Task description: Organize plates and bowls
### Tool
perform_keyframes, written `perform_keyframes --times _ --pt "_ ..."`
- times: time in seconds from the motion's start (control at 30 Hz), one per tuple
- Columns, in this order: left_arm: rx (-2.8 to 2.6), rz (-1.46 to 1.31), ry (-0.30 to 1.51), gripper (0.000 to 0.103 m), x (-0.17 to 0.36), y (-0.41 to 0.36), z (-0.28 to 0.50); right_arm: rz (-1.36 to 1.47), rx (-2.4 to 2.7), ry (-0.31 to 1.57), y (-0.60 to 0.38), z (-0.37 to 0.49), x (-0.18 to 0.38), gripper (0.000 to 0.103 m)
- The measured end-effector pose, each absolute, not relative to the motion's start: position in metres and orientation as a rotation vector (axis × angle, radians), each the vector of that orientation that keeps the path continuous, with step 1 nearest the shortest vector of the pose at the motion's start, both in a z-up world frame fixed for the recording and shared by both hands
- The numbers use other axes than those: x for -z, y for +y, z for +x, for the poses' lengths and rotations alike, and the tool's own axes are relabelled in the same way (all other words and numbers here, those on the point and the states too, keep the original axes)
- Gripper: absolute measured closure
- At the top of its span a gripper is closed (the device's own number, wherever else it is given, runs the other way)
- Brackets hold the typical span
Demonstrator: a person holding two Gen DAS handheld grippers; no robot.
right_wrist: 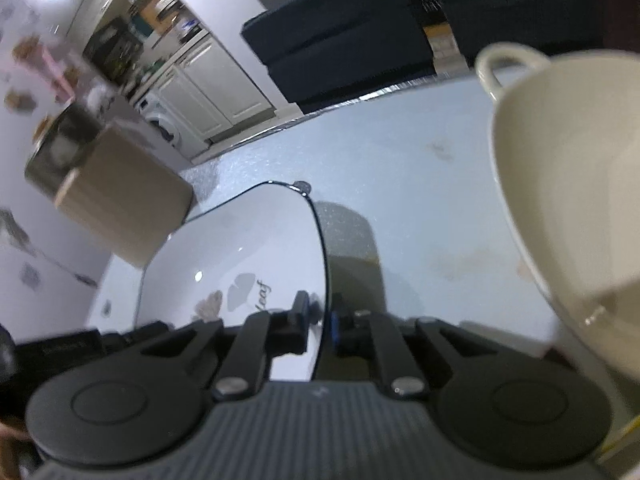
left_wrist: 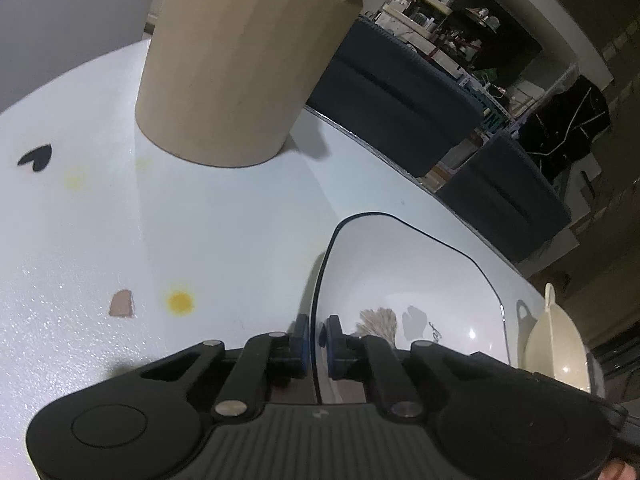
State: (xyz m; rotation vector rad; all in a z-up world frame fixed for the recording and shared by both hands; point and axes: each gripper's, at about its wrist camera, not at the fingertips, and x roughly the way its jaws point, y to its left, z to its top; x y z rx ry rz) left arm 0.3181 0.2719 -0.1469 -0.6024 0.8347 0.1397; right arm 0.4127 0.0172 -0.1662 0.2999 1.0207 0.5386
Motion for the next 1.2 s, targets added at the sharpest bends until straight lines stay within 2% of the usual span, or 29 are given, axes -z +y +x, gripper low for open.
perform_keyframes --times 0.23,0.5,0.87,1.2 --pt "-0.138 -0.509 0.808 0.092 0.129 0.263 0.314 0.195 -0.550 0.944 0.022 0.400 0.151 0.090" --pt "-0.132 -0.461 0.706 0.092 0.072 0.241 0.288 0.179 -0.575 0.855 0.008 0.376 0.103 0.091" --pt "-0.033 -0.399 0.629 0.092 0.010 0.180 0.227 0.147 -0.553 0.766 -0.054 0.302 0.031 0.090" --pt "0.086 -0.383 0.607 0.092 -0.008 0.113 0.161 0.103 -0.484 0.728 -0.114 0.219 -0.001 0.089"
